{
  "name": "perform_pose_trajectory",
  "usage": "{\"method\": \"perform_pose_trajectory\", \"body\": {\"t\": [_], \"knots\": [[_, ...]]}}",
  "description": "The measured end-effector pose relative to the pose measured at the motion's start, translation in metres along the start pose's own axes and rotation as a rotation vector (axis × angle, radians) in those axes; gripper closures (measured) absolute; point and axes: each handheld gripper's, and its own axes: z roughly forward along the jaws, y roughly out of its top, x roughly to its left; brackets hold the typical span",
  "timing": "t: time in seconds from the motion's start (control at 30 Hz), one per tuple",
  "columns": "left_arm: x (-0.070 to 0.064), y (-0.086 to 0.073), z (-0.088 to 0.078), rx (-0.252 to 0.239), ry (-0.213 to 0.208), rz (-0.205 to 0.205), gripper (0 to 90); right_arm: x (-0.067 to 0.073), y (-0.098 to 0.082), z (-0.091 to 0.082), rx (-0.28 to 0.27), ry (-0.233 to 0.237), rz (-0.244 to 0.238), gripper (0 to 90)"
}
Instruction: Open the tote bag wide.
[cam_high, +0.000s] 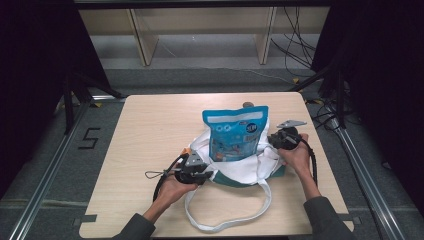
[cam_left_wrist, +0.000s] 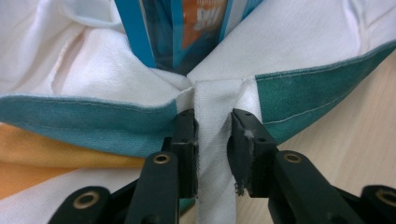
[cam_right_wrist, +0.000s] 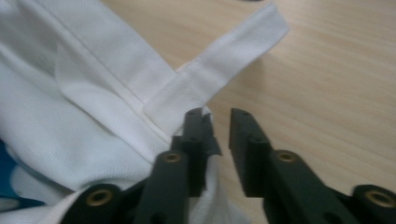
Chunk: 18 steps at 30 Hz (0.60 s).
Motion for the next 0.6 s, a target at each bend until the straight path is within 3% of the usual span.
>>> {"method": "perform_pose_trajectory", "body": {"t": [0.07, 0.13, 0.17, 0.2, 0.3, 0.33, 0.47, 0.53, 0.57, 0.6], "knots": [[0.002, 0.003, -0.005, -0.023, -0.014, -0.023, 66.2, -0.002, 0.006, -0.015, -0.037, 0.021, 0.042, 67.5], [0.003, 0.005, -0.009, -0.042, -0.004, -0.018, 64.3, -0.002, 0.010, -0.032, -0.069, 0.006, 0.023, 64.1], [0.004, 0.006, -0.012, -0.057, -0.008, -0.024, 64.3, -0.002, 0.010, -0.032, -0.069, 0.006, 0.023, 64.1], [0.002, 0.008, -0.018, -0.084, -0.014, -0.063, 61.5, 0.000, 0.013, -0.049, -0.106, 0.027, 0.030, 61.4], [0.001, 0.010, -0.025, -0.110, 0.004, -0.073, 59.6, 0.003, 0.015, -0.061, -0.114, 0.032, 0.007, 58.5], [0.002, 0.010, -0.031, -0.116, 0.011, -0.069, 59.2, 0.013, 0.013, -0.074, -0.117, 0.072, -0.024, 58.8], [-0.001, 0.006, -0.034, -0.109, 0.008, -0.062, 60.2, 0.039, 0.002, -0.089, -0.058, 0.162, -0.079, 60.1], [-0.005, 0.001, -0.033, -0.094, -0.006, -0.057, 62.1, 0.053, -0.008, -0.090, -0.026, 0.179, -0.105, 59.5], [-0.008, -0.003, -0.031, -0.080, -0.006, -0.023, 64.0, 0.060, -0.012, -0.090, 0.000, 0.184, -0.117, 59.9], [-0.008, -0.003, -0.031, -0.080, -0.006, -0.023, 65.0, 0.060, -0.012, -0.090, 0.000, 0.184, -0.117, 59.9]]}}
